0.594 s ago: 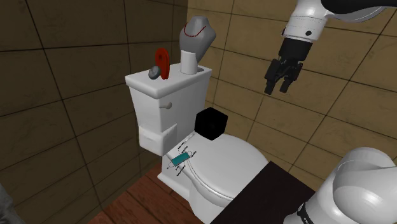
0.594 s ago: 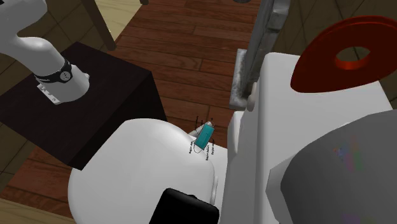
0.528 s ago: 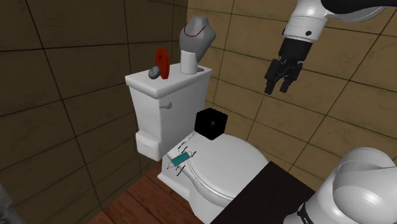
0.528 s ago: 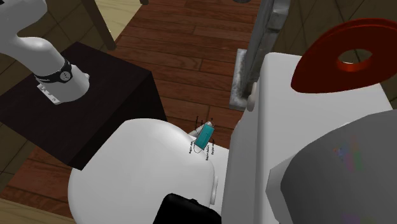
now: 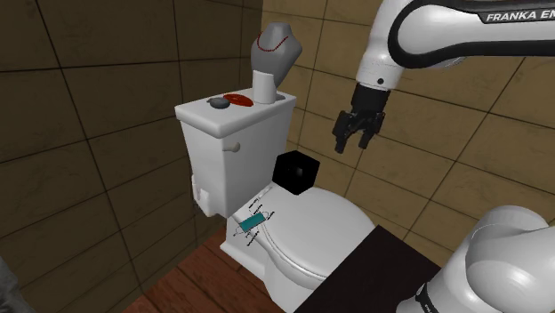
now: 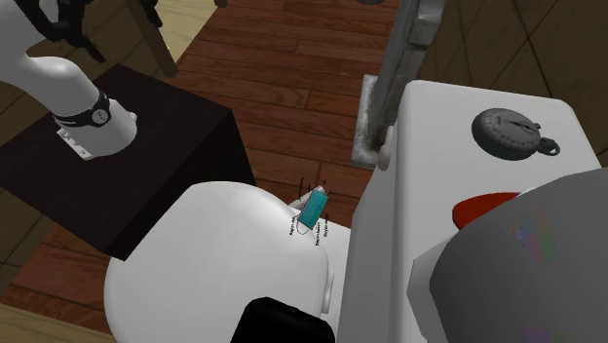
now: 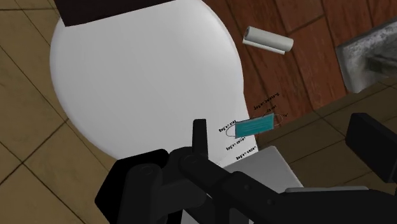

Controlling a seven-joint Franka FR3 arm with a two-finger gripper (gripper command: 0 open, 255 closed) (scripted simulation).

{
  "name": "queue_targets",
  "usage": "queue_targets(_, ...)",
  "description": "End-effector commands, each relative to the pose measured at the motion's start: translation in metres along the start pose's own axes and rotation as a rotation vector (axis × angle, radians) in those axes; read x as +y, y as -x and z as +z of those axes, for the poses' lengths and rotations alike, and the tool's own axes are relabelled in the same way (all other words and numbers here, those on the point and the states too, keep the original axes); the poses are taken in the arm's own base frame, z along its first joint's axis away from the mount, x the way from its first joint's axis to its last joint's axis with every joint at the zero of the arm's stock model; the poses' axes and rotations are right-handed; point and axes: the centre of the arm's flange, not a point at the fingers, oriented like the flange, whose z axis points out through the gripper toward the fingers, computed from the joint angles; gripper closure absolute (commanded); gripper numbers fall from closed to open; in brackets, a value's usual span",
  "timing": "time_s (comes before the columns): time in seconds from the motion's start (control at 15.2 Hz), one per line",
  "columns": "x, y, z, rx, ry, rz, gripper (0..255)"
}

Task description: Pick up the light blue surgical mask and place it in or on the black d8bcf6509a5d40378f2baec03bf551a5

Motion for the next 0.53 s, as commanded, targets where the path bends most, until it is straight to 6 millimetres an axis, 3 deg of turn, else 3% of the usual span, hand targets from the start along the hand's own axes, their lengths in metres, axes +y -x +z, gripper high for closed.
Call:
queue_targets(0.0,-0.006,-0.012,0.020,0.003,0.007,0.010,0)
queue_targets(0.46,-0.038,-0.059,0.095,0.007,0.034,0.042,0)
